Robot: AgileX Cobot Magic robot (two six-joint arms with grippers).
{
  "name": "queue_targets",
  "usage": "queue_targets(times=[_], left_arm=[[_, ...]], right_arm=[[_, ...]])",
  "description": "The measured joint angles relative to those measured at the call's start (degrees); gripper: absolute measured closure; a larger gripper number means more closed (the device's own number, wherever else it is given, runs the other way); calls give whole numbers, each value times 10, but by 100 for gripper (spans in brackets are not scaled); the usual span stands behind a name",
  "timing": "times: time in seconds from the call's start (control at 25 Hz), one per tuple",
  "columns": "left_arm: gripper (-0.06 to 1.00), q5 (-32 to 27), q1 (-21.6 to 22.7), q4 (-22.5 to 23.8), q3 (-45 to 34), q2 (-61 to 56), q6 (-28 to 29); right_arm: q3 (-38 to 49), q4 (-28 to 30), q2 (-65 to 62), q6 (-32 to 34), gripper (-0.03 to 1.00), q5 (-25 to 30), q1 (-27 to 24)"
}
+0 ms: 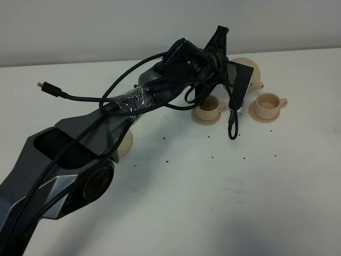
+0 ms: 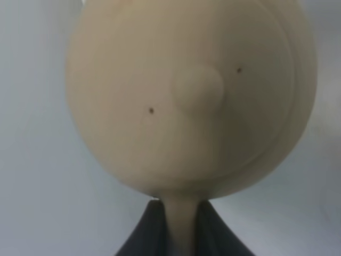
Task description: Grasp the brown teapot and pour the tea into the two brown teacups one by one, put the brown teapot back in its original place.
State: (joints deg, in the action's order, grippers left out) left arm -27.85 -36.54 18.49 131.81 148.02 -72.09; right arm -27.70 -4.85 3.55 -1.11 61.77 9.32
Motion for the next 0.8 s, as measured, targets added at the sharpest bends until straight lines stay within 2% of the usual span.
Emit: queue_targets(times=[0.44, 0.8], left_arm=[[82, 53, -12, 26, 0, 15, -3], [82, 55, -14, 52, 0, 15, -10]], right_arm=[[0, -2, 0, 0, 73, 0, 0], [0, -2, 0, 0, 73, 0, 0]])
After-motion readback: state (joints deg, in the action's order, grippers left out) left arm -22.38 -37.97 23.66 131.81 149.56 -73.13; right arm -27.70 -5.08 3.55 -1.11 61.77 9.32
